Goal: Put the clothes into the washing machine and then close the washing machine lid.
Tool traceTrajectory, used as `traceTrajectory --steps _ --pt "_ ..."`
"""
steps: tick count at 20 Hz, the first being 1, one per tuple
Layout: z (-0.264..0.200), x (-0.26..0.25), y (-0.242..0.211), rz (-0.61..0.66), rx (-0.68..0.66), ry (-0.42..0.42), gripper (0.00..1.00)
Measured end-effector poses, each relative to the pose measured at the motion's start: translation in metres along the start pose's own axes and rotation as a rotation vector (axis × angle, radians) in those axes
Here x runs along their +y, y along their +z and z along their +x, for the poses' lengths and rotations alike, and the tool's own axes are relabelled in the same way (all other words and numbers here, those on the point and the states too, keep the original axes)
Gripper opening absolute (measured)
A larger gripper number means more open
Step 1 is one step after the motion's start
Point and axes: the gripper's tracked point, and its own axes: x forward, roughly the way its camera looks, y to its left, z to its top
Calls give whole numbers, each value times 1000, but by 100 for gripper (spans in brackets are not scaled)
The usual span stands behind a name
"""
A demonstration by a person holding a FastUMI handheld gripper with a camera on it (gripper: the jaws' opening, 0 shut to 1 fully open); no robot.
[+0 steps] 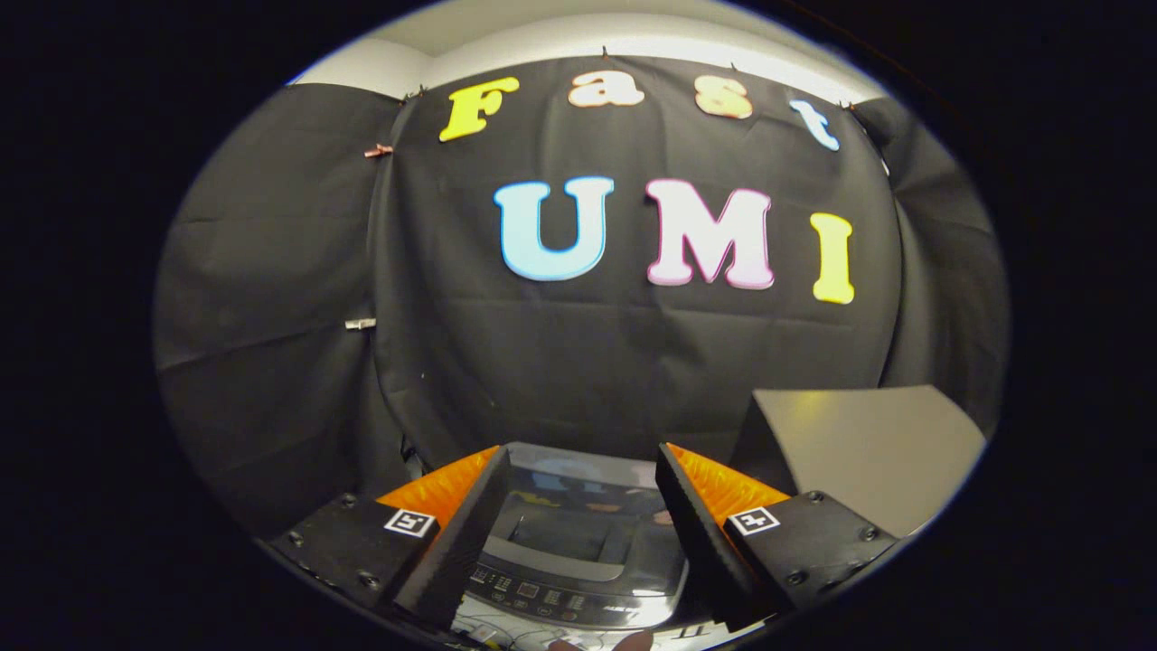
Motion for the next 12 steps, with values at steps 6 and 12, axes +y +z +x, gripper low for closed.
traceTrajectory --steps 6,12 --pt "-33 -8 24 -6 -68 -38 100" --pt "-104 -44 48 -15 -130 -87 100"
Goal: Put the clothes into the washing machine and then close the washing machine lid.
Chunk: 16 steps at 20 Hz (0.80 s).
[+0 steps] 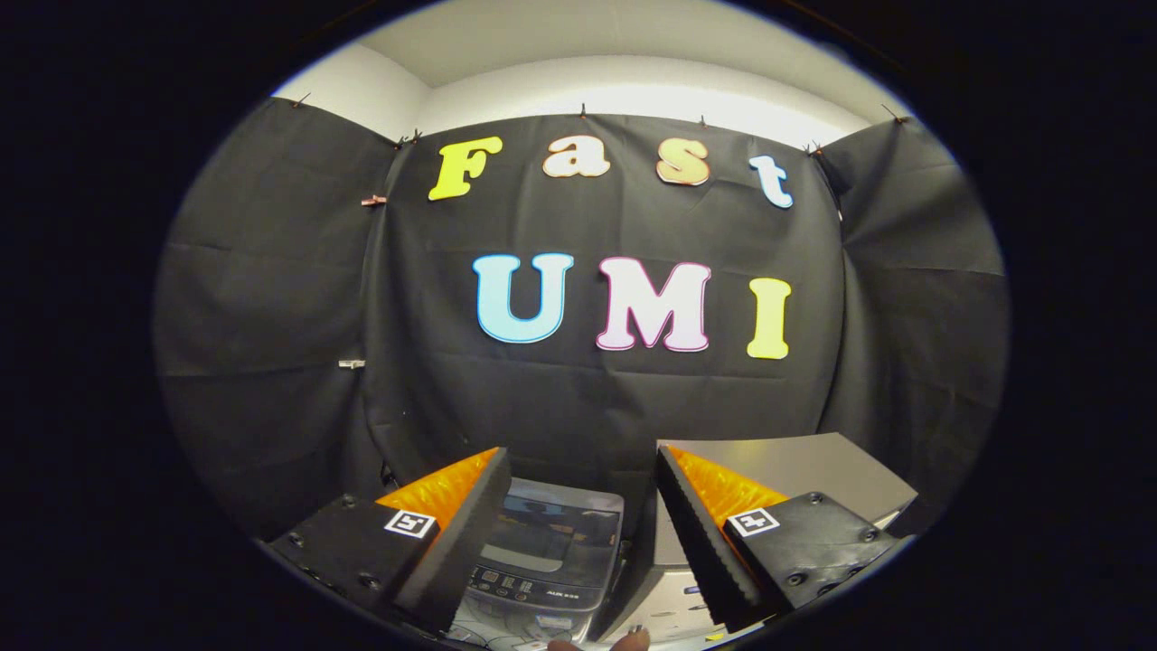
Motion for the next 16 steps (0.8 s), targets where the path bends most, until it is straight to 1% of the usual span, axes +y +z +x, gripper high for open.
traceTrajectory --steps 3,8,13,16 --pt "-29 -22 3 -4 -6 -21 100" --pt "-73 -61 15 -3 -47 -88 100" --pt "-111 -91 22 73 -73 -132 100" --pt "-126 -104 19 91 -81 -153 100"
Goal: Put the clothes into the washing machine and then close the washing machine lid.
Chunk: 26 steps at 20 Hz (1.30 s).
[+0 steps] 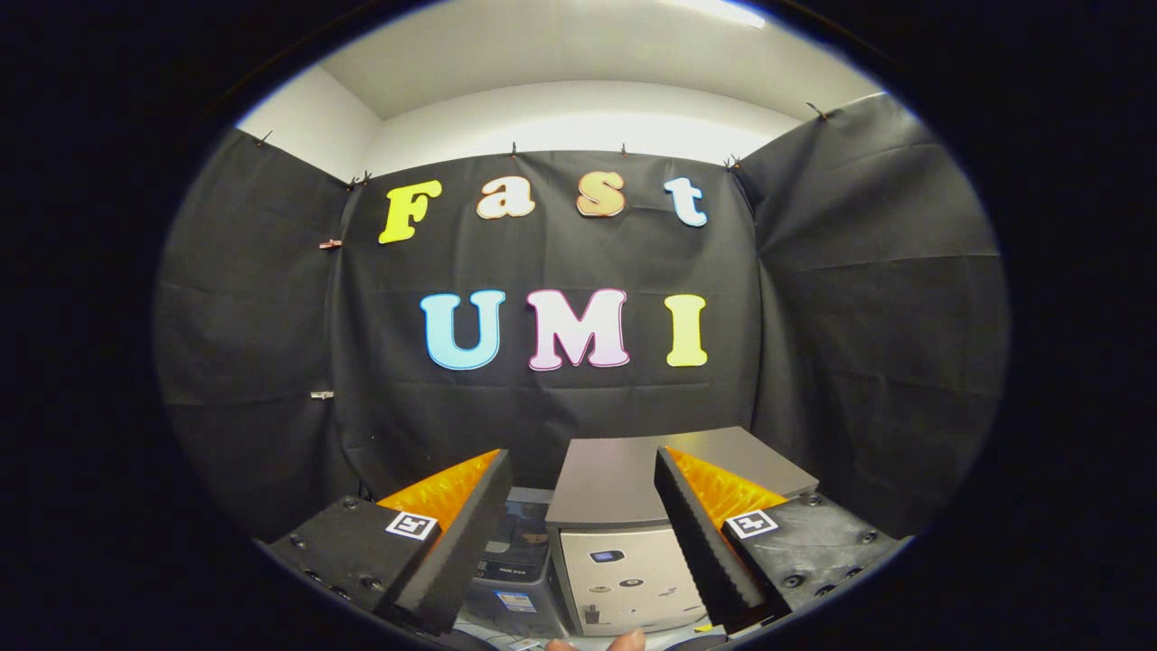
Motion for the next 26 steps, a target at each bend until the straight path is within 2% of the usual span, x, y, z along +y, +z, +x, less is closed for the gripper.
traceTrajectory --steps 11,26 --pt "-12 -24 10 -20 -39 -65 100" --pt "-16 -30 11 -21 -42 -77 100"
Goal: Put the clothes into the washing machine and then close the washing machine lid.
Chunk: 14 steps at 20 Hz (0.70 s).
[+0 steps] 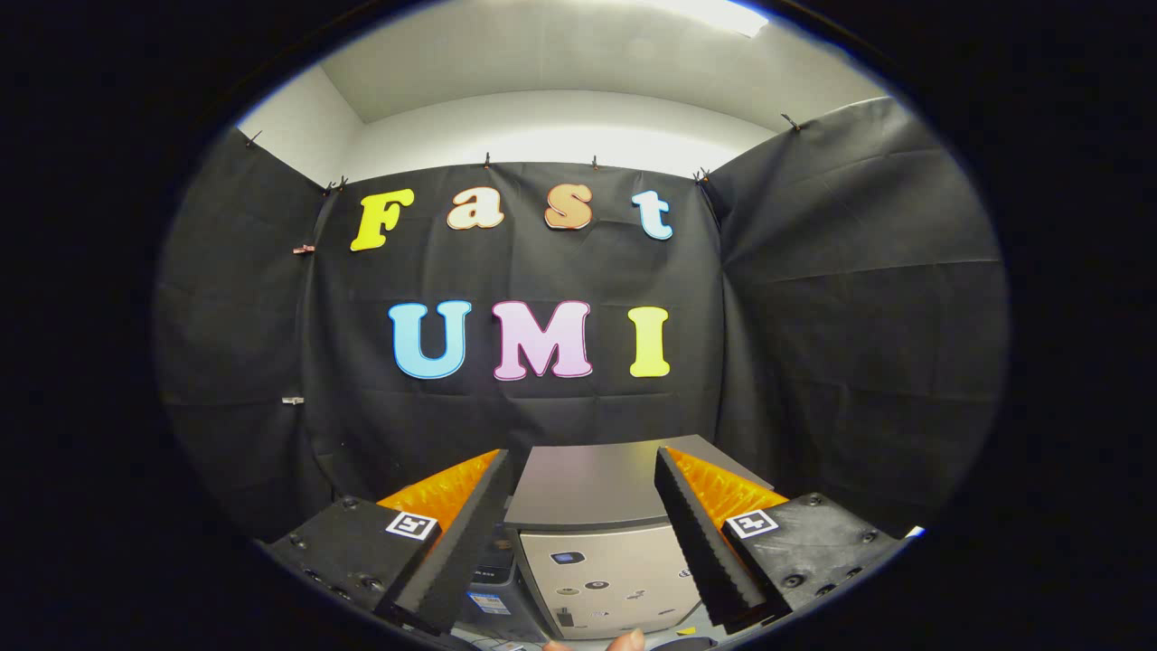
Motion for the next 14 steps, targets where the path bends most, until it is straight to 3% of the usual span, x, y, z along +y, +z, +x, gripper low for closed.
traceTrajectory --steps 14 --pt "-6 9 3 -19 -14 18 100"
